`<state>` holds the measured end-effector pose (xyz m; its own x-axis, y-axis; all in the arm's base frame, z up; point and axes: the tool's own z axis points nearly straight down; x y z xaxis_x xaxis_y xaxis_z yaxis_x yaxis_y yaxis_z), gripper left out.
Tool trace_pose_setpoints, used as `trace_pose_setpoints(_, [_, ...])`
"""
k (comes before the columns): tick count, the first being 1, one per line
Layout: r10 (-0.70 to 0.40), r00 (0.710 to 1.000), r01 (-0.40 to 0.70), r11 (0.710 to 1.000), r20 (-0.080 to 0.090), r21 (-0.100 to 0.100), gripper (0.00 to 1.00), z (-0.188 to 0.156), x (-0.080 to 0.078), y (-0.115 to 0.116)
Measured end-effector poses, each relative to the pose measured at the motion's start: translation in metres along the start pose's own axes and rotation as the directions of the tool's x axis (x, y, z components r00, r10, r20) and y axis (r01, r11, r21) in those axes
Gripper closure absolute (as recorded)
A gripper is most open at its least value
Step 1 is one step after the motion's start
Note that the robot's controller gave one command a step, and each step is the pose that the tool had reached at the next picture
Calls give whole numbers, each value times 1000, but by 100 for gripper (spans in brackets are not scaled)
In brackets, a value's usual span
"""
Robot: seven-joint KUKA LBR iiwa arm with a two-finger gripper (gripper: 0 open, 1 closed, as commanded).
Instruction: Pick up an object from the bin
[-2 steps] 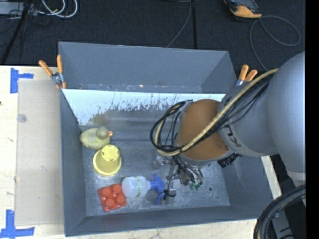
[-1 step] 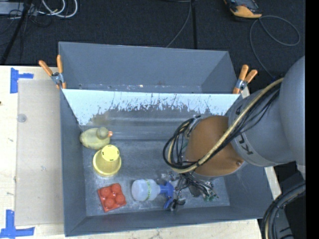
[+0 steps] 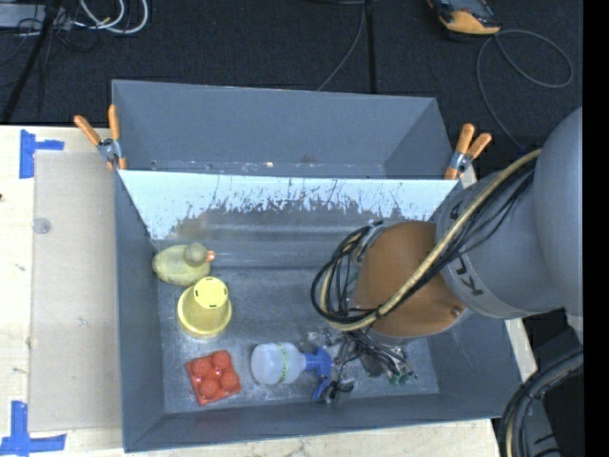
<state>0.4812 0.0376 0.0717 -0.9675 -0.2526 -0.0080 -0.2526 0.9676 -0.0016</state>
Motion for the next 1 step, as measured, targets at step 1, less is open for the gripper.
trace_pose_setpoints(1, [52, 999, -52, 999, 0, 0, 100, -137, -2, 11])
